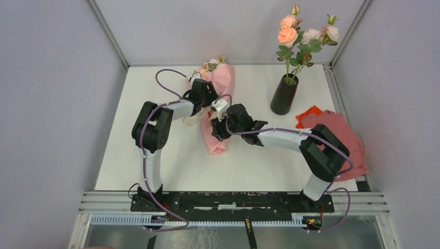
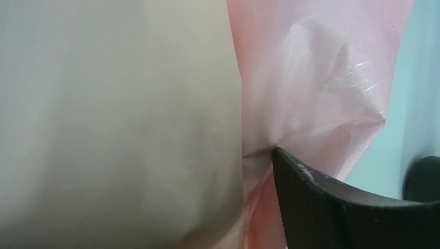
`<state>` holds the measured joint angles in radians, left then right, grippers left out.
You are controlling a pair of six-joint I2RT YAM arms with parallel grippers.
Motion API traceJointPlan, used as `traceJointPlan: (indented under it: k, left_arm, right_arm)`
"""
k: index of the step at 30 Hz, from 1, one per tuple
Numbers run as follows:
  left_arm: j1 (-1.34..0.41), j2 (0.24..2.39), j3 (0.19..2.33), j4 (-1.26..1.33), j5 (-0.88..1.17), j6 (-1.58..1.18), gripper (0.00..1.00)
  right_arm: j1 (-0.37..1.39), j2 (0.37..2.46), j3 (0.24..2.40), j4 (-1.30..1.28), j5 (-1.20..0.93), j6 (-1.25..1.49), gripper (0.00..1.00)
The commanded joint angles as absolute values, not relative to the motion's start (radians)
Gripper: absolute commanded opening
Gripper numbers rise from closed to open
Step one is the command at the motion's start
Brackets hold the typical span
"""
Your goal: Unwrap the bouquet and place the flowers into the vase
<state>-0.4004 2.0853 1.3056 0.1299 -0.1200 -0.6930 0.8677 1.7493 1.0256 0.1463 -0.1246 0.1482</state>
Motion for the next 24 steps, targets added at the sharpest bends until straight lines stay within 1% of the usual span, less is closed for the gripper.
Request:
traceJointPlan:
  k: [1, 5, 6, 10, 14, 19, 24]
  left_arm:
    - [-0.386, 2.153, 1.264, 0.066, -0.11, -0.728, 0.78]
    - [-0.386, 2.16, 1.263, 0.076, -0.1, -0.73, 0.78]
    - [-0.385, 2.158, 1.26, 0.08, -0.099, -0.73, 0.78]
    - [-0.384, 2.158, 1.254, 0.097, -0.078, -0.736, 0.78]
    - [-0.382, 2.151, 1.238, 0.114, -0.054, -0.741, 0.78]
    - [-0.378, 2.147, 1.226, 0.133, -0.03, -0.755, 0.8]
    - [-0.378, 2.146, 1.212, 0.137, -0.033, -0.764, 0.8]
  right_arm:
    - [0.75, 1.602, 1.006, 0.204, -0.106, 0.161, 0.56]
    - [0.687, 1.57, 0.988, 0.203, -0.099, 0.142, 0.67]
    - [0.673, 1.585, 0.992, 0.196, -0.105, 0.137, 0.68]
    - [0.638, 1.697, 1.01, 0.198, -0.118, 0.115, 0.67]
    - [0.617, 1.787, 1.022, 0.254, -0.124, 0.106, 0.67]
    - [0.6, 1.907, 1.109, 0.269, -0.144, 0.095, 0.65]
    - [0.579, 1.97, 1.181, 0.28, -0.143, 0.099, 0.65]
